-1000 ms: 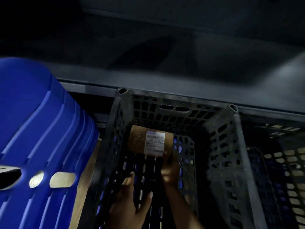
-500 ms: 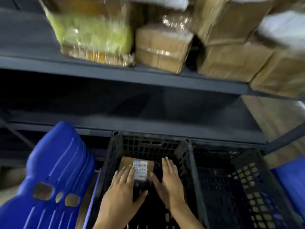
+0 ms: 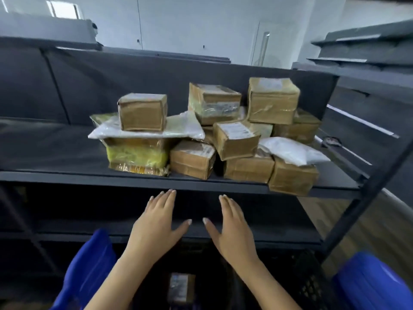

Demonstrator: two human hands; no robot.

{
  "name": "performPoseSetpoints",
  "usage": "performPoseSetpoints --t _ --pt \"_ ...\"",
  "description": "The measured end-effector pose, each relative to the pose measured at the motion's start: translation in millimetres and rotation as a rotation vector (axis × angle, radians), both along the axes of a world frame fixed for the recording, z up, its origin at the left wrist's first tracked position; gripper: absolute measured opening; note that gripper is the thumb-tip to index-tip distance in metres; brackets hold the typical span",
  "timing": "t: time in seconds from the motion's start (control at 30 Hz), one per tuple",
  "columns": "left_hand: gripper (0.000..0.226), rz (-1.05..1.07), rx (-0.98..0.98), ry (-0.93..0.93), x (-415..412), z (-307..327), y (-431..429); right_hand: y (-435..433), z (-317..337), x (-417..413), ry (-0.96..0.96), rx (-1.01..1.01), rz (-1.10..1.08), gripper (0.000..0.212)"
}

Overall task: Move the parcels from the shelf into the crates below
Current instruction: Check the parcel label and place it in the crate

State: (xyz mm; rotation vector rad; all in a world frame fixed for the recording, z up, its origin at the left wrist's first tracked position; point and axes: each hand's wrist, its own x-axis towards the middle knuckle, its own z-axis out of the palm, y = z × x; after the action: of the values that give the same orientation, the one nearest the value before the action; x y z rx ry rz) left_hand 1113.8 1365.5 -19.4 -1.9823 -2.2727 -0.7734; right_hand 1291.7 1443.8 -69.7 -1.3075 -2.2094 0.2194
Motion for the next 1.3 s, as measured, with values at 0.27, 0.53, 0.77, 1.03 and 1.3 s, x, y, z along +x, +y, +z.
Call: performPoseSetpoints --t 0.27,0.53,0.77,1.03,1.3 --pt "0.084 -0.041 0.101 0.031 28.4 69.9 45.4 39.5 85.2 37.7 0.08 0.126 -0.062 0.079" --pt "0.084 -0.051 0.109 -0.021 42.7 96.5 112.7 108.5 126.4 55.5 0.155 0.084 -0.113 0.079" --pt "0.087 -0.051 0.114 0.012 36.9 93.8 155.8 167.3 135.7 42.6 0.172 0.005 -0.106 0.09" --pt "0.088 -0.069 -0.016 0.007 37.8 89.8 200.3 191.8 127.4 32.8 0.255 -0.073 -0.05 0.094" --pt "0.067 -0.071 0.094 -0.054 46.9 80.7 207.1 184.3 126.3 36.2 0.349 -0.06 -0.048 0.065"
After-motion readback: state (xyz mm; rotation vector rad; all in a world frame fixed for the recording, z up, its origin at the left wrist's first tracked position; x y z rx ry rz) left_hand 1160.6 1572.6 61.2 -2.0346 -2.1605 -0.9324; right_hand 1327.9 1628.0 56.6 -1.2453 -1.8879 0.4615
